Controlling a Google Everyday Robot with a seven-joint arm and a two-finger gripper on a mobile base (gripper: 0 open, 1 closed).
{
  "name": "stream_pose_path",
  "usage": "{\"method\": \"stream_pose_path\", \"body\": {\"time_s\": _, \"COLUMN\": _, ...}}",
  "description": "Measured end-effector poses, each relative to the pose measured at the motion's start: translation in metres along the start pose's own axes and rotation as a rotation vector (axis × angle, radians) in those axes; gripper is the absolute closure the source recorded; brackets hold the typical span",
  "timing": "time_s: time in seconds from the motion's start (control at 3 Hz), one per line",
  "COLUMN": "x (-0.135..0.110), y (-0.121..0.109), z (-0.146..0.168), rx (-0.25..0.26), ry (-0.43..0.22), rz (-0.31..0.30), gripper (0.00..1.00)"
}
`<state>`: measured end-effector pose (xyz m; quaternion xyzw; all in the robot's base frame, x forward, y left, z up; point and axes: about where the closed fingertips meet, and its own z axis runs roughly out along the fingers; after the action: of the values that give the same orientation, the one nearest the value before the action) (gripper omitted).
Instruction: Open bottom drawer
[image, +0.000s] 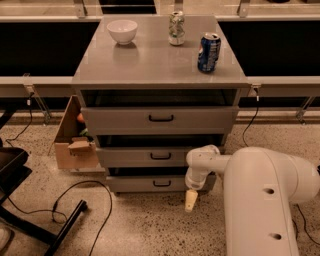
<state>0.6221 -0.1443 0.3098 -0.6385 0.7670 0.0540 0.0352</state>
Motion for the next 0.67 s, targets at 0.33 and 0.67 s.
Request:
{"method": "stream_pose_path", "body": {"time_s": 0.33, "x": 0.000, "y": 0.000, "z": 0.000, "rx": 0.000, "ry": 0.000, "rz": 0.000, "gripper": 0.00}}
{"method": "stream_pose_path", "body": {"time_s": 0.67, "x": 0.008, "y": -0.009, "z": 0.025, "rx": 0.015, "ry": 0.007, "rz": 0.012, "gripper": 0.00}}
